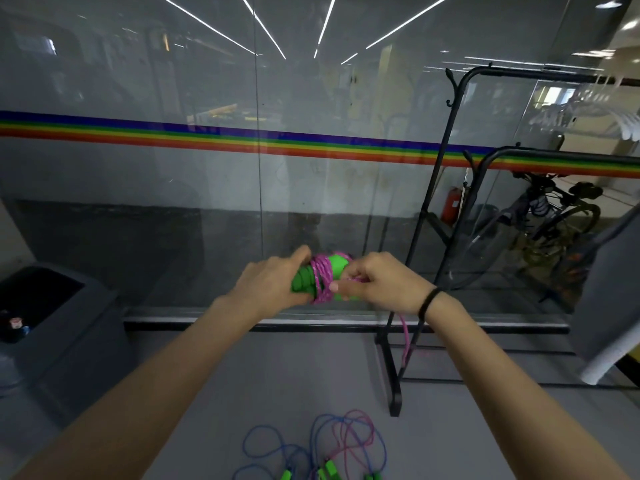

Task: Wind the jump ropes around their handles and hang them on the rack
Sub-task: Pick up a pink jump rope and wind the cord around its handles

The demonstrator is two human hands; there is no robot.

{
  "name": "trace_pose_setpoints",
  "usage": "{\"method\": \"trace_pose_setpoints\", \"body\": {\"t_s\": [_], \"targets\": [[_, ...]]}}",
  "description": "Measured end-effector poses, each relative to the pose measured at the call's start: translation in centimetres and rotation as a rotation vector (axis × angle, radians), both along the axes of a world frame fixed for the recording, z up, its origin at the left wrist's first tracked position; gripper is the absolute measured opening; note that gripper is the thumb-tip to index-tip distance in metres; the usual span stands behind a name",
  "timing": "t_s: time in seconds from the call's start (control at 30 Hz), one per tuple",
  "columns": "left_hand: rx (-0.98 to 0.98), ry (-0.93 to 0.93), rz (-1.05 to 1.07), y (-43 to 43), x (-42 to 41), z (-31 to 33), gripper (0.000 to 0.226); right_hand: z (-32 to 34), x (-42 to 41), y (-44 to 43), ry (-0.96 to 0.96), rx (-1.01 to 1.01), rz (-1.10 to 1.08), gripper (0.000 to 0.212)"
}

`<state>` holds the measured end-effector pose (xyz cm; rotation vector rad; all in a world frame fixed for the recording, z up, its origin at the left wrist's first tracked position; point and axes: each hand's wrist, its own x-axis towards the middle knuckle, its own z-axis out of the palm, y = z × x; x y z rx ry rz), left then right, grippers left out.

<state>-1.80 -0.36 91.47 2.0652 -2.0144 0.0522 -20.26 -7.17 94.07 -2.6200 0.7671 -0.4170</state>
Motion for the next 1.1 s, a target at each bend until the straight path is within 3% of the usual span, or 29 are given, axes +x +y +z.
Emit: {"method": "trace_pose_setpoints", "body": {"t_s": [0.07,0.13,0.23,0.33,0.37,0.4,0.43,0.5,0.6,0.67,0.73,0.87,1.0,1.1], "targets": [[0.167,-0.022,-0.167,0.1,-0.1,0.5,0.054,0.4,0.1,-0.2,-0.021,0.033,0.011,0.027],[0.249,0.070,-0.308,0.3,-0.4,0.8,0.050,0.7,0.2,-0.6,-0.060,0.106,0.054,0.023],[0.289,0.439,-0.464,0.5,-0.8,0.8,0.050,0.3,0.2,-1.6,-0.203,0.293,0.087,0.026],[0.284,0.836,-0.550,0.8,-1.2,0.8,0.067,-0.4,-0.6,-2.2,-0.354,0.551,0.084,0.044],[0.256,0.913,-0.550,0.8,-1.2,0.8,0.066,-0.6,-1.0,-2.2,-0.394,0.594,0.071,0.042],[0.219,0.980,-0.537,0.8,-1.3,0.9,0.062,-0.9,-1.2,-2.2,-0.435,0.615,0.017,0.023],[0.180,1.049,-0.508,0.7,-1.3,0.9,0.057,-1.1,-1.3,-2.2,-0.446,0.614,-0.056,0.018],[0.110,1.174,-0.419,0.6,-1.4,1.2,0.044,-1.7,-1.0,-1.9,-0.429,0.619,-0.079,0.039],[0.044,1.263,-0.290,0.2,-1.7,1.4,0.028,-2.2,-0.1,-1.8,-0.384,0.688,-0.026,0.039],[0.022,1.274,-0.202,-0.2,-1.8,1.3,0.031,-2.0,0.0,-1.5,-0.343,0.679,-0.044,0.037],[-0.041,1.198,-0.063,-0.7,-1.7,0.8,0.041,-2.2,0.1,-1.4,-0.294,0.635,-0.052,0.034],[-0.224,0.800,0.147,-1.3,-0.8,0.2,0.057,-2.3,-0.1,-1.0,-0.102,0.462,-0.082,0.031],[-0.182,0.409,0.107,-0.4,-0.6,0.4,0.056,-0.9,-0.2,-0.5,0.056,0.146,-0.028,0.030],[-0.043,0.037,-0.015,0.0,-1.0,0.6,0.054,0.1,0.2,0.1,0.160,0.038,0.052,0.030]]}}
